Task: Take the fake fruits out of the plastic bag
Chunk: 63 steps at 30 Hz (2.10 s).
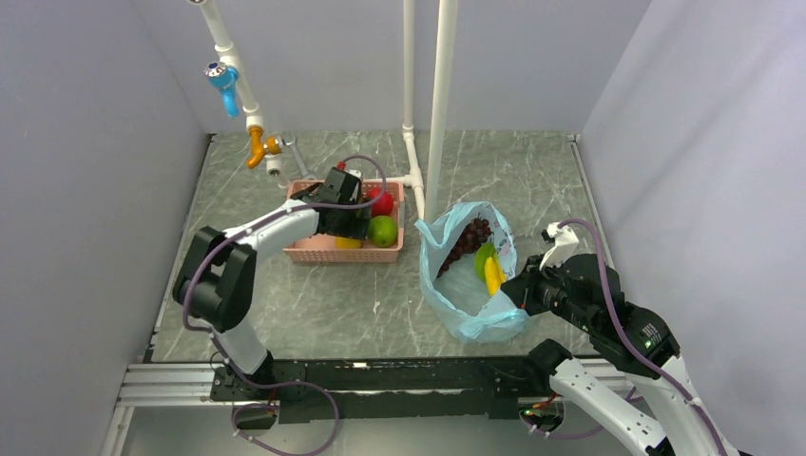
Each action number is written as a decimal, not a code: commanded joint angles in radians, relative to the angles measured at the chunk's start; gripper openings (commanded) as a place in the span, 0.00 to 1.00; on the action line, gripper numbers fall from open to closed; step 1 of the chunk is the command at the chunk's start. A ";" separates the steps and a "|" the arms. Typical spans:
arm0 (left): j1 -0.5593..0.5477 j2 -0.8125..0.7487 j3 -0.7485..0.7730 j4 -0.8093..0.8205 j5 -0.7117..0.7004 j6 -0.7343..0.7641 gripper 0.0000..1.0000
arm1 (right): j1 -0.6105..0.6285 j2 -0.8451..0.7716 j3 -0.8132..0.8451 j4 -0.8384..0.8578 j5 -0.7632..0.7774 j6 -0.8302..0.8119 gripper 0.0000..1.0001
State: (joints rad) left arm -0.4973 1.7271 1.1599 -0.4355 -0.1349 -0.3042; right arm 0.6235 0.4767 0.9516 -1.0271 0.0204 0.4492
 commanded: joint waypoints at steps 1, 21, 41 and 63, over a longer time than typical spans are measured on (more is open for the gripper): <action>0.000 -0.159 0.019 -0.020 0.049 0.000 0.89 | 0.007 0.007 0.014 0.004 -0.015 0.013 0.00; -0.334 -0.669 -0.217 0.353 0.544 -0.129 0.79 | 0.005 0.056 -0.100 -0.268 -0.111 0.198 0.00; -0.621 -0.130 -0.052 0.593 0.084 0.044 0.54 | 0.005 -0.018 -0.004 -0.138 0.052 0.181 0.00; -0.630 0.159 0.153 0.550 0.010 -0.093 0.64 | 0.005 -0.004 -0.087 -0.419 -0.050 0.379 0.00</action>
State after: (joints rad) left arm -1.1397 1.8690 1.2743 0.0948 -0.0750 -0.3458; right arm 0.6243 0.4767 0.8581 -1.3502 -0.0013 0.7528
